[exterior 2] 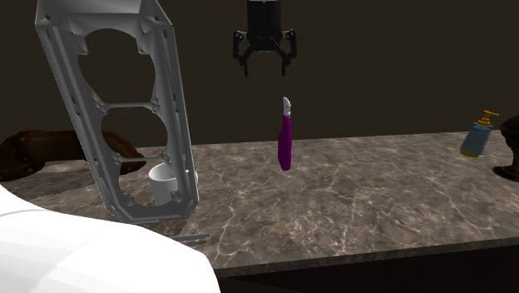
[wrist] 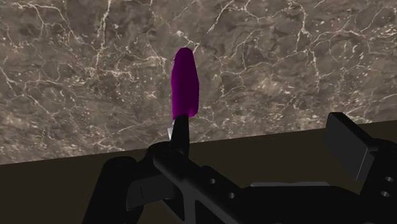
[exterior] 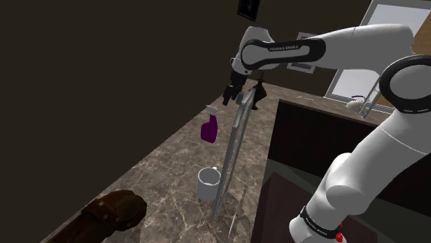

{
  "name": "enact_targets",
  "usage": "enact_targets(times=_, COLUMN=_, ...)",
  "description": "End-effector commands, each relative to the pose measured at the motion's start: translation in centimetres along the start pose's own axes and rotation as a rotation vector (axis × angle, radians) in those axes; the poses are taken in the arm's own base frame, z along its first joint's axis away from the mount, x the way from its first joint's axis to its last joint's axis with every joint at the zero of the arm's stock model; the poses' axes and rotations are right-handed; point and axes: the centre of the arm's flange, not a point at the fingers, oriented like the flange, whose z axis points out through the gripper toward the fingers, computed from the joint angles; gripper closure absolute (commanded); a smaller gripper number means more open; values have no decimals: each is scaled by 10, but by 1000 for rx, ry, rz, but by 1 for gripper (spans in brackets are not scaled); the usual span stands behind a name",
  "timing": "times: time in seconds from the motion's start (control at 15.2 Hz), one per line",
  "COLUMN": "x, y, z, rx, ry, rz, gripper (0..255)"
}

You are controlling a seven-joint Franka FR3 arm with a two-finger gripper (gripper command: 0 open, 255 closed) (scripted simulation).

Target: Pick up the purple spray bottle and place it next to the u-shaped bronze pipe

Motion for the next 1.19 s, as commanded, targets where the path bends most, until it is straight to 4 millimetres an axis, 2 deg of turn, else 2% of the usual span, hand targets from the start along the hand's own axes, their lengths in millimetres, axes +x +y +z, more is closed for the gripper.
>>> enact_targets(times=0.0, x=21, y=14, z=18, rx=-2, ry=-7, rz=-2, gripper=0)
enact_targets(times=0.66, x=108, y=67, z=104, rx=-11, ry=-41, rz=-10, gripper=0)
enact_targets(times=1.12, x=107, y=67, z=141, rx=-11, ry=-41, rz=-10, gripper=0)
